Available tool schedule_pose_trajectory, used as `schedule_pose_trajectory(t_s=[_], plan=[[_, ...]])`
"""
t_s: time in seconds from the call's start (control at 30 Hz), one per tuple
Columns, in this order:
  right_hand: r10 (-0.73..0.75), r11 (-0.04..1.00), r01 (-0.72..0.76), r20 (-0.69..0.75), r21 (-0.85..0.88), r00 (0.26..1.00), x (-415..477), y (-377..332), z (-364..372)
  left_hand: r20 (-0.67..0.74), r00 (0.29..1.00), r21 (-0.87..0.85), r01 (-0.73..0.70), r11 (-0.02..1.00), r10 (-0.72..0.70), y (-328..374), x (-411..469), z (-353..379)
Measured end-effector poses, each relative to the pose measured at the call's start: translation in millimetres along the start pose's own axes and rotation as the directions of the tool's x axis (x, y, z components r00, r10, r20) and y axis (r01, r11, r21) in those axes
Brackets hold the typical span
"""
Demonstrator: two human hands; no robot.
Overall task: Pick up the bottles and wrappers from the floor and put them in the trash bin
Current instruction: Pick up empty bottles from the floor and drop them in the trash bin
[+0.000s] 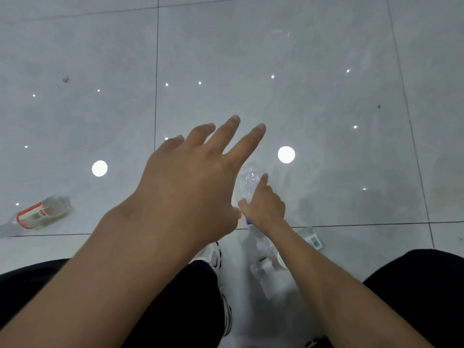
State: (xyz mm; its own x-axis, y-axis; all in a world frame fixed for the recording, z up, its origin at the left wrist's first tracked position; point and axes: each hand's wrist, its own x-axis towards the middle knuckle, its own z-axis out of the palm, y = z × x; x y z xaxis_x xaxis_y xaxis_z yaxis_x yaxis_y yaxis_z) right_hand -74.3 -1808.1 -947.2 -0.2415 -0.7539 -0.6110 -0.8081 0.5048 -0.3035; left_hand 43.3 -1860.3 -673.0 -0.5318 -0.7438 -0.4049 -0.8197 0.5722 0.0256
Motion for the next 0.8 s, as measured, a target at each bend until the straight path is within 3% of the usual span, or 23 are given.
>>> schedule_pose_trajectory(t_s=[0.13, 0.27, 0.53, 0.8], plan=[[-0.076, 0.992, 0.085, -0.107, 0.089, 0.991, -5.3, -19.4, -80.8, -0.005, 1.0, -0.027, -0.003, 1.0, 0.003, 1.3, 16.5, -7.2], [-0.064, 0.952, 0.102, -0.137, 0.289, 0.988, -40.8, -15.8, -145.8, -0.072, 0.997, -0.087, 0.018, 0.996, -0.024, 3.4, 30.4, -21.8], [-0.03, 0.785, 0.059, -0.057, 0.617, 0.998, -79.9, -3.0, -174.1, -0.139, 0.99, -0.059, 0.004, 0.998, -0.012, 16.3, 39.7, -30.1], [0.048, 0.755, -0.047, 0.016, 0.654, 0.999, -91.4, 22.2, -180.6, -0.107, 0.994, -0.02, -0.04, 0.999, 0.037, 33.0, 46.2, -24.3]])
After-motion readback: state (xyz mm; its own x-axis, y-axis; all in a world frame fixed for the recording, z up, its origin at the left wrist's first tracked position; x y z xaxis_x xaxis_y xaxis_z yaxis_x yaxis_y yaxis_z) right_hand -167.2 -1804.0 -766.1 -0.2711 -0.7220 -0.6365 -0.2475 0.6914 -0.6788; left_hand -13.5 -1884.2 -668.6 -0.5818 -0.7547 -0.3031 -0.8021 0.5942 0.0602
